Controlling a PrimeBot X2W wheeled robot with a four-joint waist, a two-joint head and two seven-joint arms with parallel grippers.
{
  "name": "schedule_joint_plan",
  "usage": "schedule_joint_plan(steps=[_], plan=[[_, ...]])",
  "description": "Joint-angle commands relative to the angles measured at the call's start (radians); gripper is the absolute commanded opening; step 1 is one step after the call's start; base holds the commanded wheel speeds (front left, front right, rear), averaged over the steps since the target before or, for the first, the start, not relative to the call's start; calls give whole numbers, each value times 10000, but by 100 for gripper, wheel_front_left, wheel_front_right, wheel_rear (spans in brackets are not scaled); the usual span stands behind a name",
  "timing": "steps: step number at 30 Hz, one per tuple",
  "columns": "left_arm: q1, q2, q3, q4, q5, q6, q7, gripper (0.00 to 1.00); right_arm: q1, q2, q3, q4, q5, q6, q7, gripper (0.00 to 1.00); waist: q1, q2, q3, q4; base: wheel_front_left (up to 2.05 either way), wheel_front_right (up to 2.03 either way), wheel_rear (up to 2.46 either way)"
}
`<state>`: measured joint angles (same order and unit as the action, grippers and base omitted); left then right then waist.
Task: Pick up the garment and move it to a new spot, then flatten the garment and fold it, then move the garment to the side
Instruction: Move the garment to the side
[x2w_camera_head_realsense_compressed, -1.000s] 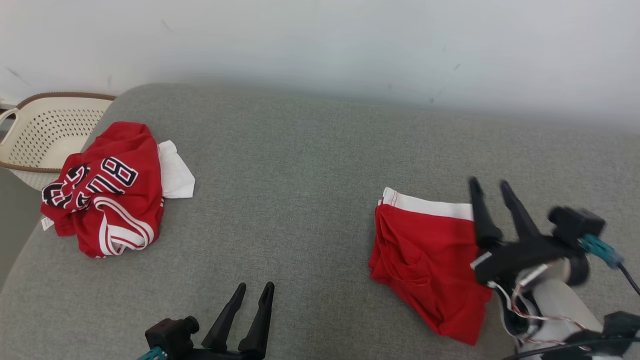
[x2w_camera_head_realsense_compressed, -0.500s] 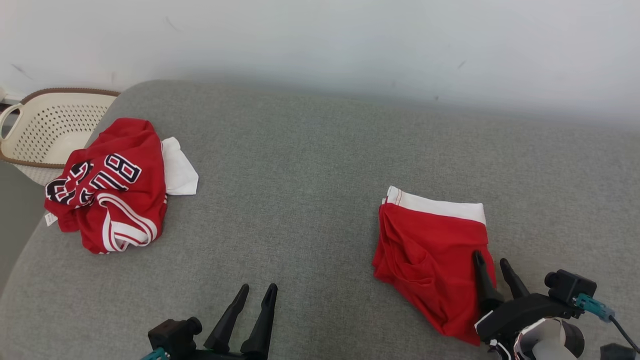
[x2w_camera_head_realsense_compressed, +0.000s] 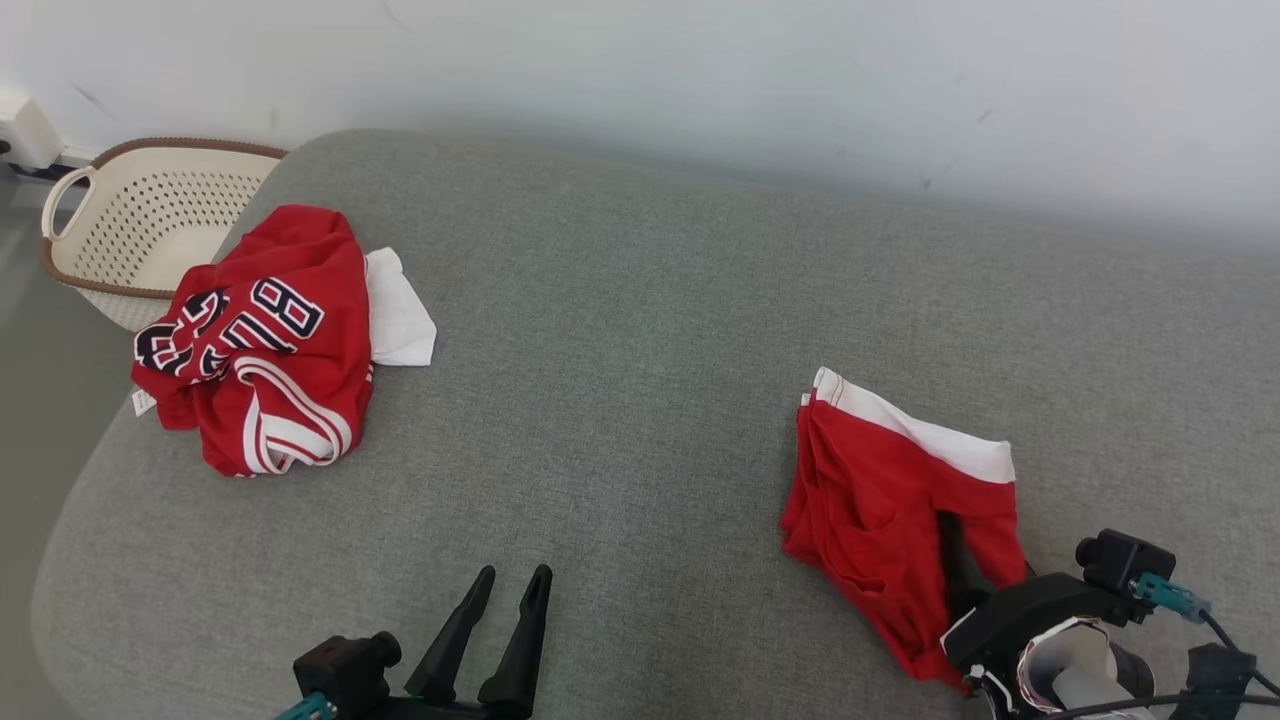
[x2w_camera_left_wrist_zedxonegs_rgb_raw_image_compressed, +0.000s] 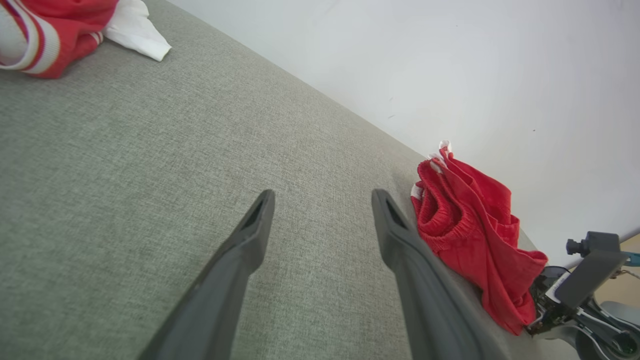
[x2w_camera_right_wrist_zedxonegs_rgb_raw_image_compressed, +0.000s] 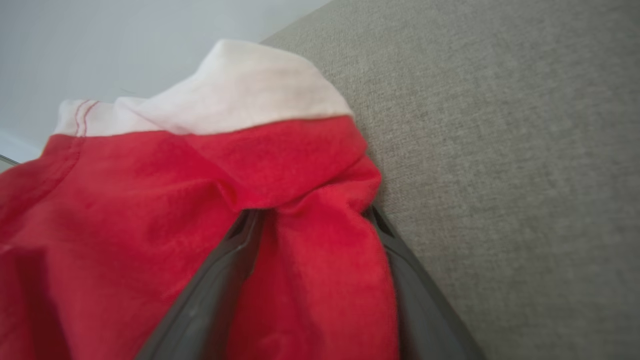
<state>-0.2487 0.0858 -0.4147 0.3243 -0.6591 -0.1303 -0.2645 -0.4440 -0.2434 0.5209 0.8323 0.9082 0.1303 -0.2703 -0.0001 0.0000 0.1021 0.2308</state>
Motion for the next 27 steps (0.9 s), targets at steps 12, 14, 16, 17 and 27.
schedule_joint_plan(steps=[12, 14, 16, 17, 27], plan=[[150, -29, 200, 3, 17, 4, 1, 100, 84, -518, -720, -1729, -1644, 8, 63, 0, 1, 0, -357, -271, 0, 0, 0], [193, -42, 206, -6, 21, 3, 1, 100, 79, -528, -747, -1929, -1891, 8, 63, 0, 1, 0, -420, -310, 0, 0, 0], [276, -65, 216, 0, 3, 3, 1, 100, 129, -462, -747, -2271, -2230, 8, 63, 0, 1, 0, -561, -378, 0, 0, 0], [304, -76, 231, 5, -15, 4, 1, 100, 142, -447, -706, -2424, -2408, 8, 62, 0, 1, 0, -644, -409, 0, 0, 0], [481, -159, 155, -124, 66, 3, 1, 100, 300, -109, -27, -2949, -3052, 8, 62, 0, 1, 0, -1206, -853, 0, 0, 0]])
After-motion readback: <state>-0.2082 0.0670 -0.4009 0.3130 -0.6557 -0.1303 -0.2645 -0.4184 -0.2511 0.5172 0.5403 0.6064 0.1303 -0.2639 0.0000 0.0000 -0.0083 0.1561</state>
